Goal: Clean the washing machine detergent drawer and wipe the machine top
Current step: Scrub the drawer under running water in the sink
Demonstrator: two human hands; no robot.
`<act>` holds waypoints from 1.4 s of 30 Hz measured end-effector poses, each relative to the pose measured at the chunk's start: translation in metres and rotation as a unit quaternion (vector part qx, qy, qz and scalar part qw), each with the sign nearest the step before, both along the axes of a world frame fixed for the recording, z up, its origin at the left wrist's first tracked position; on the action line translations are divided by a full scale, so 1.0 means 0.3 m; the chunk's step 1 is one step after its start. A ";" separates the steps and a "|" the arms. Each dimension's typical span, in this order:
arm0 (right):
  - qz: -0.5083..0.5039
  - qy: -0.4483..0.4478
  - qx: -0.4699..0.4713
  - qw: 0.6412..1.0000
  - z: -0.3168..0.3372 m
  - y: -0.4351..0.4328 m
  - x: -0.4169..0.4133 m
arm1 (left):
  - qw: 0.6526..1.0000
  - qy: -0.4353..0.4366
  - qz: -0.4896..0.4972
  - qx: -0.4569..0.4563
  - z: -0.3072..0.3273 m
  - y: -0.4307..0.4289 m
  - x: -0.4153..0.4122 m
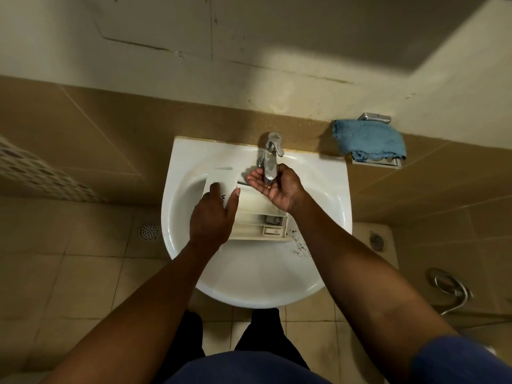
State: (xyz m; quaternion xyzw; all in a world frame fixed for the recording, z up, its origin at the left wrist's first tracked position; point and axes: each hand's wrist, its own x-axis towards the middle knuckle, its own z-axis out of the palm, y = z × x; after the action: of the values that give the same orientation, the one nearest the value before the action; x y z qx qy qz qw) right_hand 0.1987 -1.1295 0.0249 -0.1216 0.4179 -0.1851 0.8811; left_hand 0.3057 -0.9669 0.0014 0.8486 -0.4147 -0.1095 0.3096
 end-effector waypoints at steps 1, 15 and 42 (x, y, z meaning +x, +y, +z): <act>-0.007 -0.005 0.006 1.000 -0.002 0.000 0.001 | 1.000 0.005 0.002 0.003 0.000 0.000 0.000; 0.019 0.019 -0.044 0.999 -0.040 0.000 0.003 | 1.000 -0.002 -0.002 0.000 -0.001 -0.002 0.003; 0.376 0.350 -0.701 0.496 -0.138 0.270 -0.183 | 1.000 -0.011 -0.009 0.010 0.017 -0.002 -0.014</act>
State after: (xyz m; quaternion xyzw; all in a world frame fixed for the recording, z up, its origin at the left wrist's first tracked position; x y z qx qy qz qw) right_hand 0.1438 -1.0484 -0.0164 -0.8992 0.3399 -0.0112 0.2752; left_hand 0.3016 -0.9675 0.0065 0.8491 -0.4249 -0.1069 0.2950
